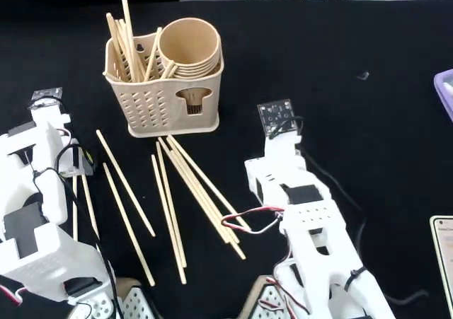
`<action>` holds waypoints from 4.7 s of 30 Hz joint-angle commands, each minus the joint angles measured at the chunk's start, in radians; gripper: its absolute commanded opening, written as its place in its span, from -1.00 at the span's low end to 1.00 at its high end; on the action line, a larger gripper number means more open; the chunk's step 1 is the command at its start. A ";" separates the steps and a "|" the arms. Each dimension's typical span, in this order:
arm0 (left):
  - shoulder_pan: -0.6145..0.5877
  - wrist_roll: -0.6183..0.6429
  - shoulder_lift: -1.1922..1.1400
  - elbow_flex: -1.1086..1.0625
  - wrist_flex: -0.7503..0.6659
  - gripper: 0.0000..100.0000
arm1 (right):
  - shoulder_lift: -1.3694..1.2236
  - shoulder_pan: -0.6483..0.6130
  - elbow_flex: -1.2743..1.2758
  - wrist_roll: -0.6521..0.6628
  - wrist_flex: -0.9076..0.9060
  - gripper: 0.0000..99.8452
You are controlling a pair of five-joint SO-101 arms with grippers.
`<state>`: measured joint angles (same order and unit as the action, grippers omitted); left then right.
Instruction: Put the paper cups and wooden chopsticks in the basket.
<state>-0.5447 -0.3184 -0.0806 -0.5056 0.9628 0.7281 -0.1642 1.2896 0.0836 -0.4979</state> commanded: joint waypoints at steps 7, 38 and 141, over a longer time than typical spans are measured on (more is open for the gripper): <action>-0.007 -0.020 0.011 -0.093 -0.002 -0.93 | 0.036 -0.008 -0.005 0.014 0.014 -0.81; 0.028 0.196 0.012 0.524 0.310 -0.94 | 0.033 -0.006 -0.004 0.014 0.015 -0.81; -0.105 -0.011 0.729 0.024 0.064 -0.94 | 0.031 -0.012 0.016 0.015 0.021 -0.81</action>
<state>-0.7288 -0.4242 0.5010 -0.5470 1.0426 0.7281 -0.1642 1.3111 0.0898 -0.4979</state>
